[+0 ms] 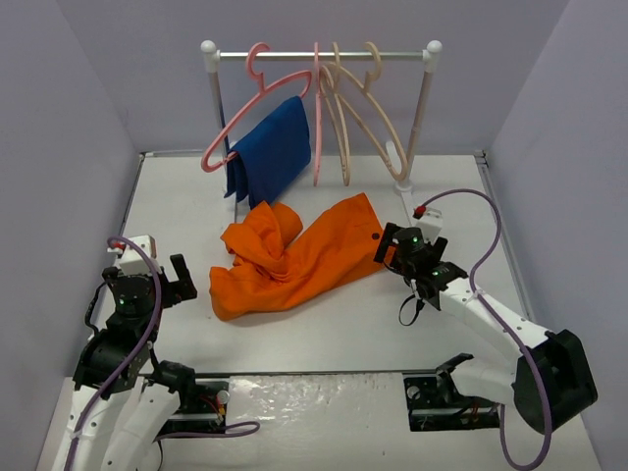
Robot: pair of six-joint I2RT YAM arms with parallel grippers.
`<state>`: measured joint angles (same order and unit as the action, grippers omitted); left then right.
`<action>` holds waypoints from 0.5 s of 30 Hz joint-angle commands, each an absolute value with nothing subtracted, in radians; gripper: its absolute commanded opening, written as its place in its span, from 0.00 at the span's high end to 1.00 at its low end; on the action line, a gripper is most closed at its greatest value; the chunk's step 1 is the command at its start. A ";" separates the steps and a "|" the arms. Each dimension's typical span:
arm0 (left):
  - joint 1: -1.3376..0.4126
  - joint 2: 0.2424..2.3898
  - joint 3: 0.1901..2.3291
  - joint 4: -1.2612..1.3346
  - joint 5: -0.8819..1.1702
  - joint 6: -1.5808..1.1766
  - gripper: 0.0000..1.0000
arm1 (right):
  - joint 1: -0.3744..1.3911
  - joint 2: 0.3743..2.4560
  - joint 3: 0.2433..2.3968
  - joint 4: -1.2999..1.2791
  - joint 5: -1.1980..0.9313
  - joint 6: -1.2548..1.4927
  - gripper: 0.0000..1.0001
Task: Place the trousers on the hanger
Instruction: Flatten out the trousers at the center of the board.
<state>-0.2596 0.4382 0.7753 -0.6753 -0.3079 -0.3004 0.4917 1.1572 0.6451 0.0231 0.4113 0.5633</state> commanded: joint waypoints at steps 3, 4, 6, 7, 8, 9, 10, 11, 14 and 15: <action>-0.252 0.468 0.793 -0.614 -0.293 -0.296 0.03 | 0.302 1.129 0.567 0.303 0.059 0.399 0.00; -0.252 0.468 0.792 -0.614 -0.293 -0.295 0.03 | 0.272 1.152 0.557 0.346 -0.011 0.387 0.00; -0.252 0.467 0.792 -0.616 -0.295 -0.295 0.03 | 0.252 1.191 0.556 0.393 -0.067 0.341 0.00; -0.253 0.467 0.792 -0.617 -0.295 -0.295 0.03 | 0.248 1.213 0.561 0.406 -0.071 0.316 0.00; -0.252 0.468 0.792 -0.617 -0.295 -0.295 0.03 | 0.241 1.243 0.563 0.419 -0.076 0.296 0.00; -0.252 0.468 0.793 -0.617 -0.296 -0.295 0.03 | 0.232 1.264 0.564 0.442 -0.091 0.272 0.01; -0.252 0.467 0.793 -0.618 -0.297 -0.295 0.03 | 0.225 1.278 0.565 0.459 -0.135 0.253 0.01; -0.252 0.466 0.792 -0.618 -0.297 -0.295 0.03 | 0.212 1.292 0.565 0.480 -0.180 0.236 0.01; -0.253 0.465 0.790 -0.617 -0.293 -0.292 0.03 | 0.176 1.325 0.563 0.555 -0.301 0.213 0.02; -0.253 0.466 0.791 -0.617 -0.294 -0.291 0.03 | 0.166 1.335 0.565 0.576 -0.330 0.213 0.02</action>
